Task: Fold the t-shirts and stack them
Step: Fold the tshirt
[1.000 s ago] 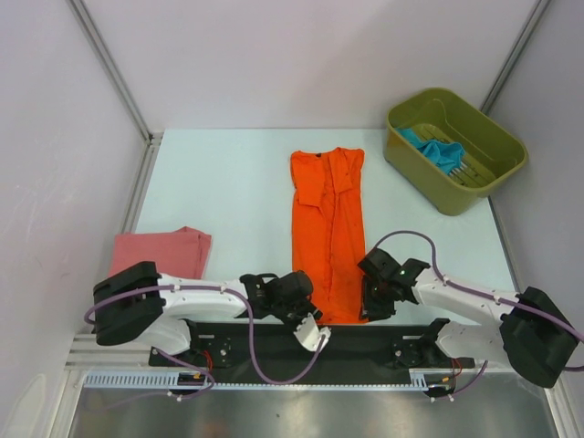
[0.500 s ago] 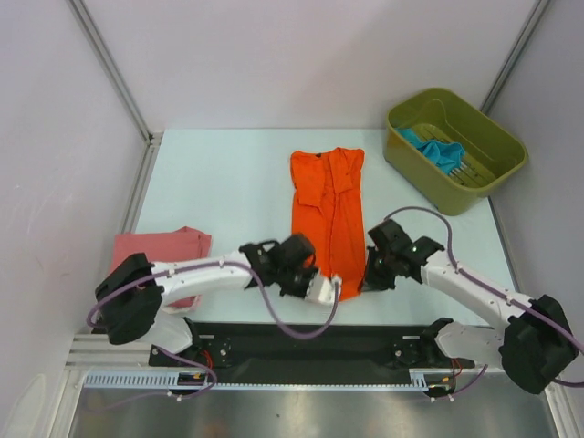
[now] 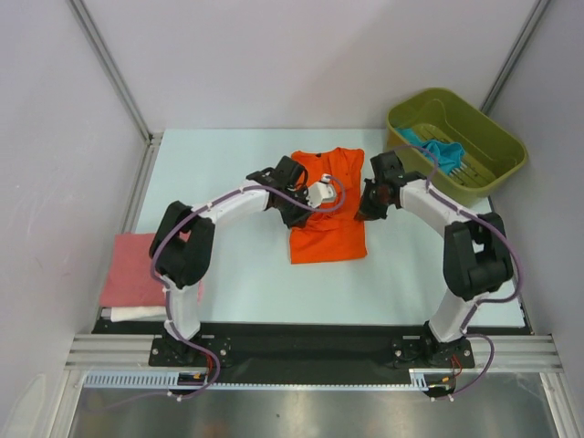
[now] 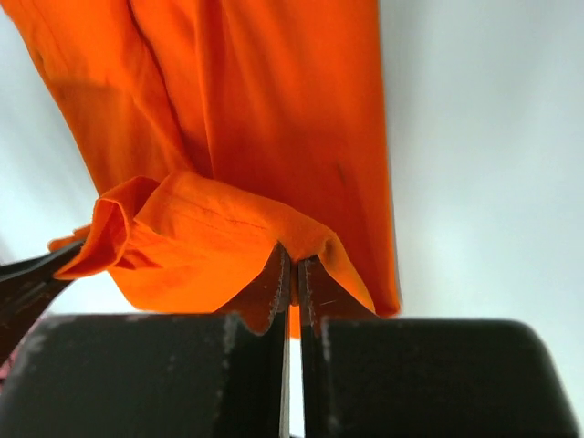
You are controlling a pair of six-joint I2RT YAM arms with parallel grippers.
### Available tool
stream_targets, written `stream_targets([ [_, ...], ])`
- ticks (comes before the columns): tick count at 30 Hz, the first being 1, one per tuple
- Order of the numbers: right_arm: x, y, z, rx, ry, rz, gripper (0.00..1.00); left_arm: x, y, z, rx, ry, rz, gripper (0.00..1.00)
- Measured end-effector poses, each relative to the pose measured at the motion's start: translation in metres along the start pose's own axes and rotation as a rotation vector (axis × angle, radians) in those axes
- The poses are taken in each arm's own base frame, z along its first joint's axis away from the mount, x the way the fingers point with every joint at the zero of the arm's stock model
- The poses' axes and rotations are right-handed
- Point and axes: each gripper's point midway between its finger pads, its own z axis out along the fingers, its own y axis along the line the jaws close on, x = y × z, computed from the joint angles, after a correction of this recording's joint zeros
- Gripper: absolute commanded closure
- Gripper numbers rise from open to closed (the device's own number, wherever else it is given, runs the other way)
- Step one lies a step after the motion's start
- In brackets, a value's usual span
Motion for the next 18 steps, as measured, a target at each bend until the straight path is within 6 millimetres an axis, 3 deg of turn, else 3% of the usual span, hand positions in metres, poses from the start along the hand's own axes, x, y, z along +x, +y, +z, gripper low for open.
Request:
stream_targets([
  [4, -0.016, 0.004, 0.019, -0.005, -0.001, -0.006, 1.00, 0.008, 0.014, 0.011, -0.024, 0.030, -0.078, 1.00],
  [8, -0.019, 0.002, 0.033, 0.005, 0.010, -0.006, 1.00, 0.010, 0.024, 0.016, -0.053, 0.042, -0.127, 1.00],
  [18, -0.029, -0.014, 0.042, 0.041, 0.006, 0.025, 1.00, -0.005, 0.054, 0.025, -0.134, 0.010, -0.200, 1.00],
])
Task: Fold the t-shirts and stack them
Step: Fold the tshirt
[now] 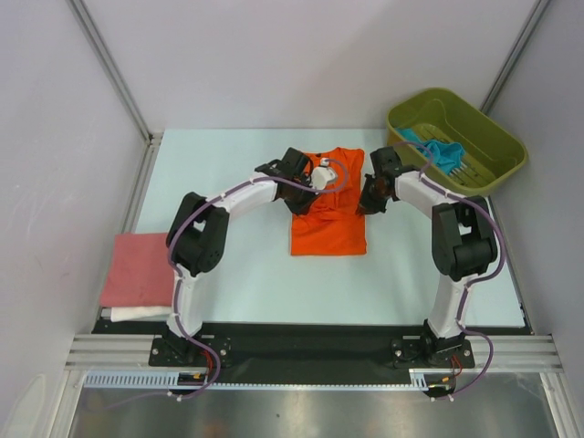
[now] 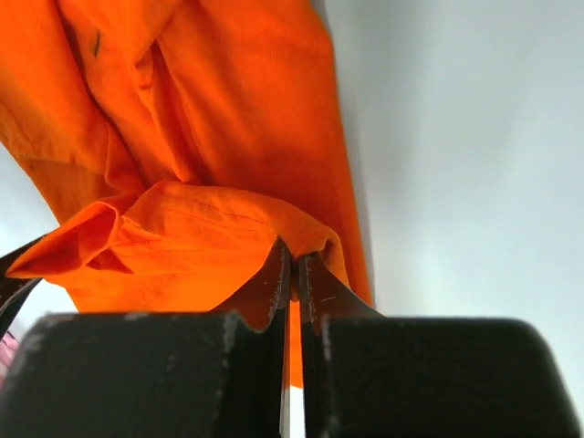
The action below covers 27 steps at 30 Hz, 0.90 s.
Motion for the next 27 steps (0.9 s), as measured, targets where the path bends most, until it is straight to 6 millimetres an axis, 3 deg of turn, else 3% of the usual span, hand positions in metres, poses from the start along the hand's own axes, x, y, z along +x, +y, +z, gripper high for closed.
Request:
stream_targets([
  [3, -0.005, -0.001, 0.003, 0.000, -0.009, 0.004, 1.00, -0.004, 0.007, 0.004, -0.026, -0.005, -0.018, 1.00],
  [5, -0.006, -0.003, 0.007, 0.004, -0.009, 0.007, 0.81, -0.002, 0.011, 0.006, -0.040, 0.002, -0.030, 0.93],
  [6, -0.006, -0.004, 0.008, 0.005, -0.007, 0.011, 0.70, -0.001, 0.012, 0.007, -0.044, 0.006, -0.035, 0.73],
  [7, -0.006, -0.005, 0.010, 0.007, -0.006, 0.013, 0.59, 0.001, 0.013, 0.008, -0.049, 0.013, -0.037, 0.61],
  [9, -0.008, -0.009, 0.013, 0.015, -0.005, 0.023, 0.53, 0.005, 0.018, 0.011, -0.073, 0.029, -0.056, 0.40],
  [12, -0.020, -0.017, 0.010, 0.037, -0.031, 0.037, 0.48, 0.009, 0.030, 0.009, -0.135, 0.047, -0.099, 0.30],
  [15, -0.037, -0.021, -0.004, 0.059, -0.091, 0.039, 0.47, 0.002, 0.051, -0.001, -0.208, 0.030, -0.148, 0.29],
  [18, -0.053, -0.021, -0.035, 0.077, -0.182, 0.023, 0.55, -0.014, 0.083, -0.022, -0.289, -0.021, -0.204, 0.29],
  [20, -0.056, -0.011, -0.060, 0.050, -0.251, -0.005, 0.61, -0.023, 0.100, -0.035, -0.330, -0.060, -0.228, 0.29],
  [23, -0.035, 0.015, -0.078, -0.040, -0.263, -0.082, 0.67, -0.017, 0.112, -0.046, -0.363, -0.065, -0.257, 0.29],
  [27, 0.002, 0.045, -0.053, -0.115, -0.153, -0.171, 0.70, -0.003, 0.105, -0.041, -0.346, -0.025, -0.272, 0.34],
])
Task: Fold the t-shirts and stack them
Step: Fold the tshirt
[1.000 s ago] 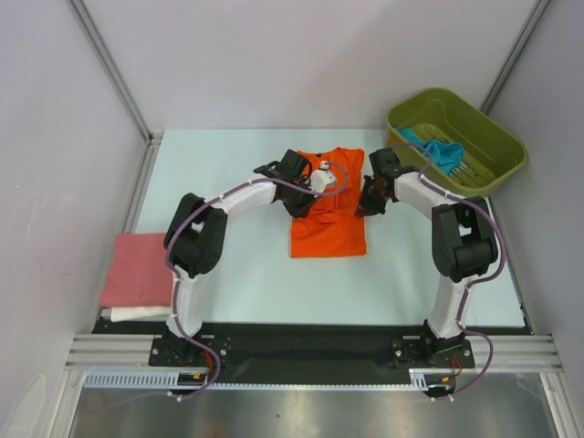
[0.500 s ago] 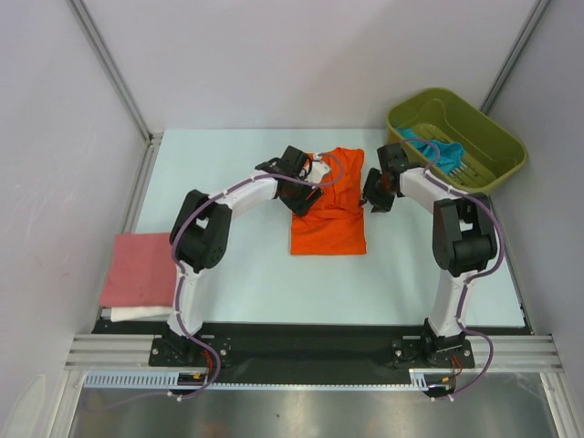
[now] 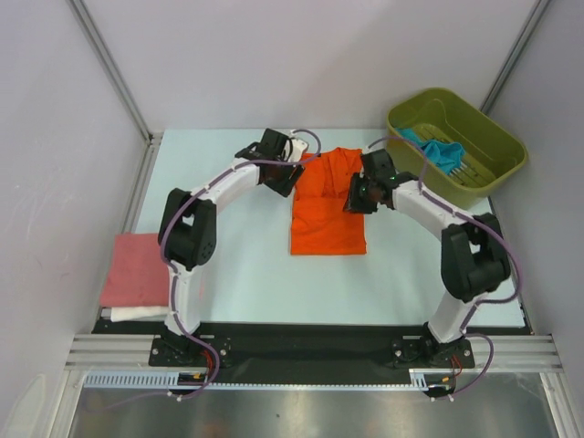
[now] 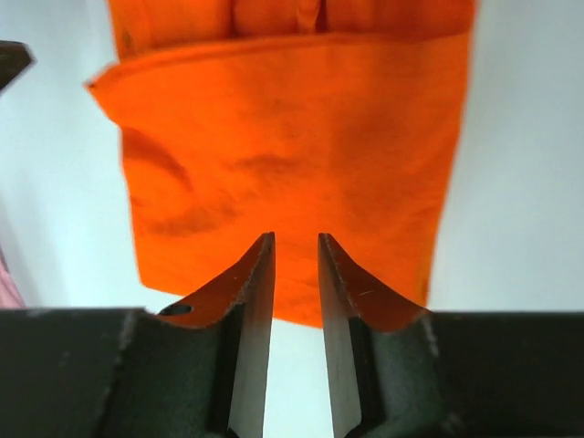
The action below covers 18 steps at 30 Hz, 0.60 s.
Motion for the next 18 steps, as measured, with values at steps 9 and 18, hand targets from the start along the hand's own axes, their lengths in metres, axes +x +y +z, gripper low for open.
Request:
stream_targets([
  [9, 0.041, -0.031, 0.030, 0.073, 0.175, 0.058, 0.68, 0.045, -0.064, -0.031, 0.199, 0.072, 0.134, 0.50],
  [18, 0.103, -0.049, 0.011, 0.073, 0.270, 0.129, 0.78, 0.082, -0.164, -0.054, 0.435, 0.077, 0.365, 0.49],
])
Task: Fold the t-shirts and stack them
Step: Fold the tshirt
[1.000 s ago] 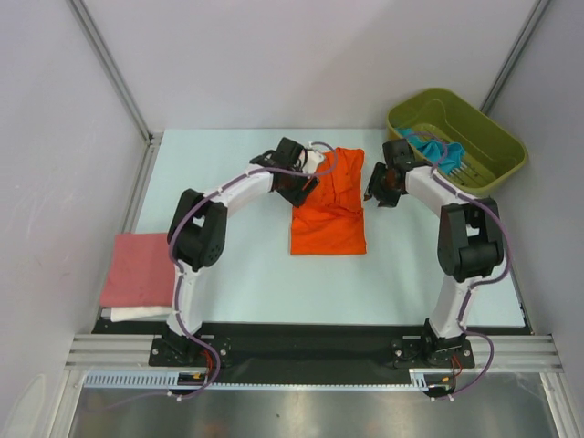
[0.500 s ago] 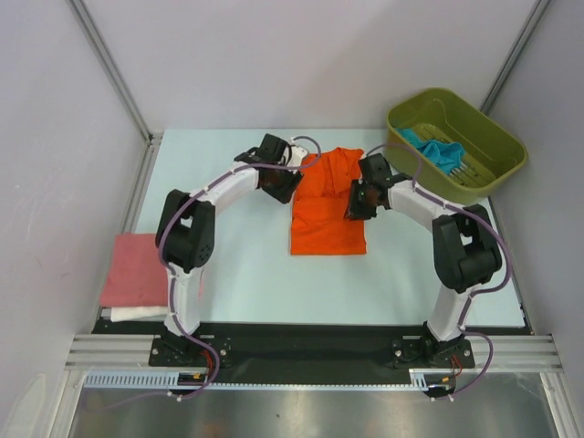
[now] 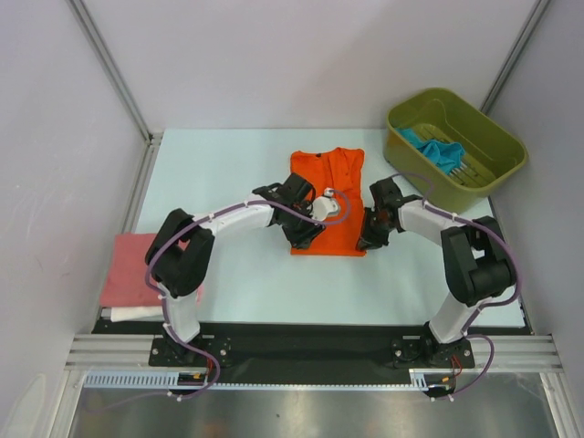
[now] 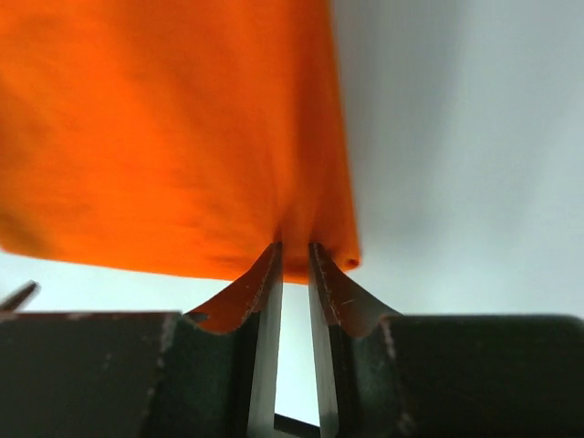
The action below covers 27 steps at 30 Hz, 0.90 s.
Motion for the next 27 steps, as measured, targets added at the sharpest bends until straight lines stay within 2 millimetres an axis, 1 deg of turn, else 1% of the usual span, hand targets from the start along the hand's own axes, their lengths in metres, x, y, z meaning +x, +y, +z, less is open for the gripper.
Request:
stream_targets([
  [2, 0.011, -0.009, 0.006, 0.019, 0.031, 0.023, 0.79, 0.018, 0.002, 0.006, 0.003, 0.036, -0.023, 0.49],
  [5, 0.009, -0.010, 0.006, 0.019, 0.020, 0.028, 0.78, 0.036, 0.004, 0.013, -0.004, 0.082, -0.039, 0.48],
  [7, 0.008, -0.012, 0.004, 0.028, 0.011, 0.025, 0.76, 0.040, 0.003, 0.015, -0.006, 0.097, -0.031, 0.47],
  [9, 0.009, -0.014, -0.001, 0.039, 0.001, 0.016, 0.73, 0.041, 0.000, 0.016, -0.006, 0.108, -0.004, 0.43],
  [10, 0.010, -0.015, -0.005, 0.045, -0.005, 0.012, 0.69, 0.041, -0.002, 0.016, -0.004, 0.114, 0.011, 0.41],
  [12, 0.012, -0.016, -0.014, 0.049, -0.021, -0.001, 0.64, 0.042, -0.006, 0.016, -0.004, 0.126, 0.047, 0.38],
  [13, 0.012, -0.015, -0.019, 0.046, -0.032, -0.006, 0.59, 0.044, -0.008, 0.015, -0.006, 0.131, 0.073, 0.37],
  [15, 0.014, -0.014, -0.026, 0.040, -0.050, -0.017, 0.55, 0.048, -0.013, 0.010, -0.015, 0.138, 0.134, 0.34],
  [18, 0.017, -0.012, -0.027, 0.035, -0.055, -0.029, 0.52, 0.052, -0.022, 0.001, -0.041, 0.138, 0.237, 0.34],
  [20, 0.020, -0.012, -0.022, 0.040, -0.042, -0.031, 0.52, 0.051, -0.024, 0.000, -0.062, 0.132, 0.291, 0.34],
  [22, 0.023, -0.013, -0.013, 0.049, -0.022, -0.030, 0.53, 0.051, -0.024, 0.004, -0.082, 0.127, 0.335, 0.34],
  [25, 0.030, -0.019, -0.001, 0.066, 0.008, -0.017, 0.56, 0.055, -0.021, 0.010, -0.108, 0.128, 0.361, 0.34],
  [26, 0.030, -0.018, 0.000, 0.060, 0.008, -0.013, 0.59, 0.055, -0.018, 0.011, -0.121, 0.123, 0.365, 0.34],
  [27, 0.028, -0.017, 0.001, 0.056, 0.002, -0.011, 0.70, 0.054, -0.016, 0.012, -0.133, 0.117, 0.369, 0.34],
])
